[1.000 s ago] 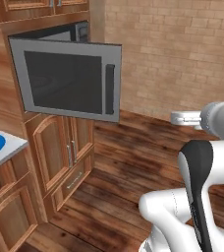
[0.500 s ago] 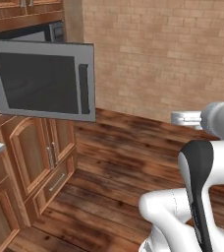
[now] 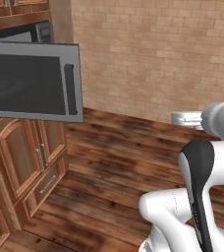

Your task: Pick the marshmallow from the counter and place it in the microwave. Then turn on the microwave.

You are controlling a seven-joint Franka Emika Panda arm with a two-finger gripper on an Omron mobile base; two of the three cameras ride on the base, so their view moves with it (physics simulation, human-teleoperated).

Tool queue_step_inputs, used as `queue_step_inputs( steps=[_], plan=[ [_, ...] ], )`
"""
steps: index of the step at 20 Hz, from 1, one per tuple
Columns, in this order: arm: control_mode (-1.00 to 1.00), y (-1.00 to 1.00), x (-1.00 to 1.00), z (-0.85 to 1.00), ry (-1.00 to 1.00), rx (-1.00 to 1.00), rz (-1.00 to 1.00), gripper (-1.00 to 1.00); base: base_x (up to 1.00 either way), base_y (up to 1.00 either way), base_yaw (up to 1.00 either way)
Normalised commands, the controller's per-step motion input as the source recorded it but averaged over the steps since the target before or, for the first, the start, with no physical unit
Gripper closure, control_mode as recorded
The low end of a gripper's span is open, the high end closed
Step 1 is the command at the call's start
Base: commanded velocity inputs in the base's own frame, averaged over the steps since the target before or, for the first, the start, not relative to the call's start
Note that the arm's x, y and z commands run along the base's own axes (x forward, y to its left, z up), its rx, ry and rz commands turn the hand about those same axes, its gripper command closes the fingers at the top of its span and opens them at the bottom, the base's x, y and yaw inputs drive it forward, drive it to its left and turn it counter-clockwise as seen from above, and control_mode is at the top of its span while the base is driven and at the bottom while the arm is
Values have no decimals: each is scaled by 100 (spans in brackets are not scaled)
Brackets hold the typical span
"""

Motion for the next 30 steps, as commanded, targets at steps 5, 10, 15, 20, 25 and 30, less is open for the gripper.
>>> queue_step_inputs(
  steps=[5,10,15,20,25,30],
  plan=[
    [100,0,0,0,0,0,0,100,32,-40,-3],
    [100,0,0,0,0,0,0,100,36,-39,-2],
    [100,0,0,0,0,0,0,100,31,-38,0],
    [100,0,0,0,0,0,0,100,26,-20,0],
    [100,0,0,0,0,0,0,100,31,-10,1],
    [100,0,0,0,0,0,0,100,39,-13,2]
  ],
)
